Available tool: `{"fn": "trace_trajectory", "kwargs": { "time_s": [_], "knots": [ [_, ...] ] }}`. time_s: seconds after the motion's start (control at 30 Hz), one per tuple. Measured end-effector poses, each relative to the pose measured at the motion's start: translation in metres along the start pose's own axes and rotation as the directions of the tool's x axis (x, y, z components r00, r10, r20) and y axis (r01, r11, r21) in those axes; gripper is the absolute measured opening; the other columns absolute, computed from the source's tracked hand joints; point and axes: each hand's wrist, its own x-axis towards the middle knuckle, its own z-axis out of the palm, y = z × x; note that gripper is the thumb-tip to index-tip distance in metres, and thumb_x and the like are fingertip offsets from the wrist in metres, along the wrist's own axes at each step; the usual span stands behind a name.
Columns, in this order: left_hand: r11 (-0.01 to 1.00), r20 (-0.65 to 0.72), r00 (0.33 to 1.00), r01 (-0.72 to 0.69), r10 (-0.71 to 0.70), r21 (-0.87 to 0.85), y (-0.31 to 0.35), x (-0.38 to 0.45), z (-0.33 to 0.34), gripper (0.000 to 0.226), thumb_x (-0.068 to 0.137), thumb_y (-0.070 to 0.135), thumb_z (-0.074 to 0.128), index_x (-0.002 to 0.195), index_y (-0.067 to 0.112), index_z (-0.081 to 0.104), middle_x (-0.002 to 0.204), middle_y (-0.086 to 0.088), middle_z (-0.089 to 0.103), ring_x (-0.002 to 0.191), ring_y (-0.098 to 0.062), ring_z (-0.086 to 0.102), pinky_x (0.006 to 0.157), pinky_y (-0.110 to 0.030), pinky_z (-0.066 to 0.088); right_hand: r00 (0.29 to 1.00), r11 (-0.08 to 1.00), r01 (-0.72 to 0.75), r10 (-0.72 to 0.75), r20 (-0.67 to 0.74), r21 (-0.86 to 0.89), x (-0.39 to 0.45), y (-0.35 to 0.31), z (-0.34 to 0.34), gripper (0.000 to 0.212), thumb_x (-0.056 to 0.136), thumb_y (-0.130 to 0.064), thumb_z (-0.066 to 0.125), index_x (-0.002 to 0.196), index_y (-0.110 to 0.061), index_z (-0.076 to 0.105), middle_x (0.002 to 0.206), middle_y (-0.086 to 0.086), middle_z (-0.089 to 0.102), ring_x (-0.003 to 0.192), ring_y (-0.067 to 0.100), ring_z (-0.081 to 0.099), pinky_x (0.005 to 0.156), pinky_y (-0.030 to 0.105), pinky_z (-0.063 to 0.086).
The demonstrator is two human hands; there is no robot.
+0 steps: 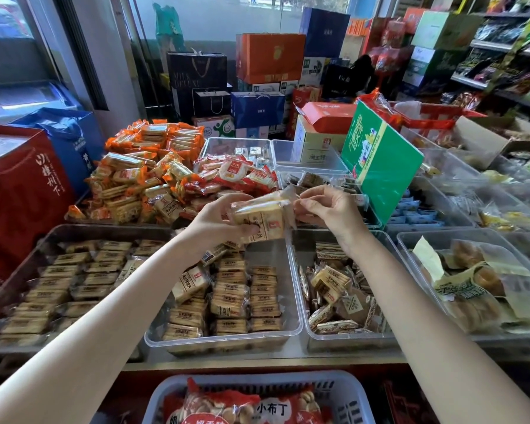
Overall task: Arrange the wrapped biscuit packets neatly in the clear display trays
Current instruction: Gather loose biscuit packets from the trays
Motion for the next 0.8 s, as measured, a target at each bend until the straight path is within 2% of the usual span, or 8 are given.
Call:
{"fn": "trace_trajectory", "kwargs": {
  "time_s": [0.1,0.2,0.33,0.43,0.53,0.67,0.73,0.8],
  "knots": [
    [0.98,-0.068,0.996,0.049,-0.064,-0.194,-0.002,0.001,-0.007,0.058,0.07,0.003,0.072,0.122,0.021,0.053,0.109,-0.011,0.064,0.086,-0.018,0.069,0.072,-0.028,0.059,0.994,0.989,-0.028,0.043,0.104,-0.146,-0.005,0.001,-0.004,0.008,0.083,-0.008,0.068,0.089,-0.014,0.066,0.089,0.01,0.07,0.08,0.016,0.068,0.078,0.024,0.057],
    [0.966,-0.072,0.994,0.059,-0.08,-0.25,0.001,0.001,-0.009,0.06,0.067,0.006,0.071,0.123,0.02,0.052,0.101,-0.008,0.065,0.076,-0.012,0.07,0.064,-0.022,0.058,0.97,0.995,-0.042,0.062,0.235,-0.089,-0.011,-0.001,0.004,0.012,0.081,-0.005,0.068,0.092,-0.008,0.069,0.087,0.006,0.071,0.074,0.009,0.069,0.073,0.018,0.056],
    [0.976,-0.074,0.996,0.039,-0.056,-0.214,0.004,0.001,-0.008,0.06,0.064,0.011,0.073,0.12,0.023,0.054,0.109,-0.012,0.064,0.087,-0.02,0.068,0.069,-0.026,0.059,0.984,1.0,-0.018,0.019,0.178,-0.006,-0.009,-0.005,0.013,0.013,0.077,-0.001,0.07,0.089,-0.006,0.07,0.082,0.005,0.072,0.072,0.014,0.069,0.074,0.025,0.058],
    [0.986,-0.097,0.995,0.021,-0.037,-0.166,0.006,0.001,-0.009,0.064,0.059,0.016,0.076,0.119,0.026,0.056,0.113,-0.012,0.062,0.098,-0.027,0.066,0.079,-0.034,0.058,0.992,0.999,0.002,0.003,0.127,-0.044,-0.008,-0.007,0.014,0.009,0.079,0.0,0.068,0.082,-0.008,0.068,0.069,-0.002,0.072,0.064,0.01,0.069,0.068,0.026,0.058],
    [0.987,-0.109,0.994,0.008,-0.026,-0.157,0.007,0.003,-0.007,0.06,0.061,0.013,0.076,0.116,0.028,0.056,0.114,-0.013,0.06,0.094,-0.025,0.067,0.073,-0.029,0.059,0.992,0.999,-0.044,0.042,0.122,0.015,-0.007,-0.008,0.014,0.007,0.084,-0.001,0.064,0.081,-0.007,0.064,0.07,0.002,0.072,0.065,0.014,0.07,0.071,0.032,0.058],
    [0.992,-0.125,0.992,0.011,-0.026,-0.124,0.005,0.003,-0.002,0.058,0.066,0.009,0.077,0.117,0.027,0.054,0.114,-0.011,0.06,0.087,-0.02,0.068,0.069,-0.023,0.058,0.975,0.977,-0.179,0.161,0.151,0.119,-0.006,-0.006,0.017,0.004,0.089,-0.003,0.059,0.086,-0.005,0.059,0.077,0.007,0.072,0.068,0.016,0.07,0.073,0.031,0.057],
    [0.997,-0.131,0.991,-0.003,-0.007,-0.073,0.005,0.001,-0.001,0.057,0.07,0.001,0.075,0.117,0.023,0.052,0.11,-0.005,0.062,0.08,-0.011,0.068,0.065,-0.019,0.056,0.978,0.981,-0.144,0.161,0.132,-0.131,-0.005,-0.003,0.015,0.008,0.086,-0.012,0.066,0.09,-0.008,0.059,0.09,0.009,0.07,0.08,0.018,0.069,0.08,0.033,0.057],
    [0.998,-0.128,0.991,-0.03,0.038,0.061,0.004,0.0,-0.003,0.059,0.069,0.0,0.077,0.117,0.023,0.052,0.107,0.002,0.062,0.082,-0.007,0.068,0.07,-0.023,0.056,0.986,0.89,-0.012,0.086,0.142,-0.456,-0.006,-0.006,0.013,0.037,0.079,-0.025,0.075,0.108,-0.011,0.056,0.112,0.006,0.062,0.103,0.02,0.061,0.089,0.029,0.05]
  ]
}}
